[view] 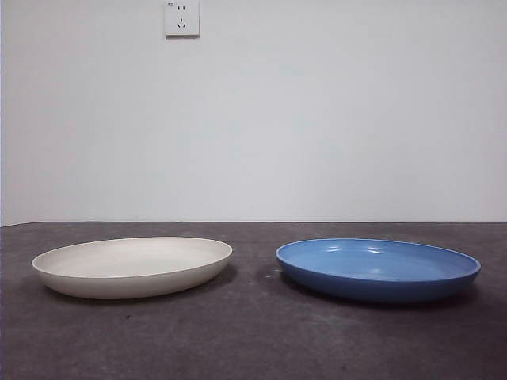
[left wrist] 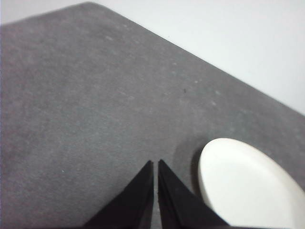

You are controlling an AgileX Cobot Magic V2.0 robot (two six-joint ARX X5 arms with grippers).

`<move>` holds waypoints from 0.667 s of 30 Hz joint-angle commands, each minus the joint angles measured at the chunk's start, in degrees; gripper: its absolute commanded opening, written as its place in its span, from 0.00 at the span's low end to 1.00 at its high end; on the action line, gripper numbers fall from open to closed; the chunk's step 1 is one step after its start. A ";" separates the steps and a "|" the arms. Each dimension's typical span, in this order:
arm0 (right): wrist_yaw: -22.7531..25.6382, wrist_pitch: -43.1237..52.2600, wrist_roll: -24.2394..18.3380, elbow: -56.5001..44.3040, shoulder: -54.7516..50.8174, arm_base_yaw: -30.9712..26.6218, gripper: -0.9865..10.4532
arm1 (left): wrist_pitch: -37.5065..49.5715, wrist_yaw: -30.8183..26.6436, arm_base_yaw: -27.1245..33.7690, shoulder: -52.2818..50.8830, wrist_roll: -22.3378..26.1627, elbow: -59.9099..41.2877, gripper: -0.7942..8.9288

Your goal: Pick up the white plate, put it on the blue plate, put it on desk

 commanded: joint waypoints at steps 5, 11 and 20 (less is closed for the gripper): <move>0.02 -1.03 1.05 7.76 0.70 0.07 0.09 | -0.87 0.28 0.20 2.01 -2.36 9.27 0.10; -0.02 -6.62 0.07 17.84 5.55 0.07 0.09 | -6.40 5.90 0.20 9.29 3.72 18.88 0.10; -6.51 -23.10 -8.79 36.11 19.89 0.07 0.09 | -17.73 20.33 0.20 25.46 14.93 34.16 0.10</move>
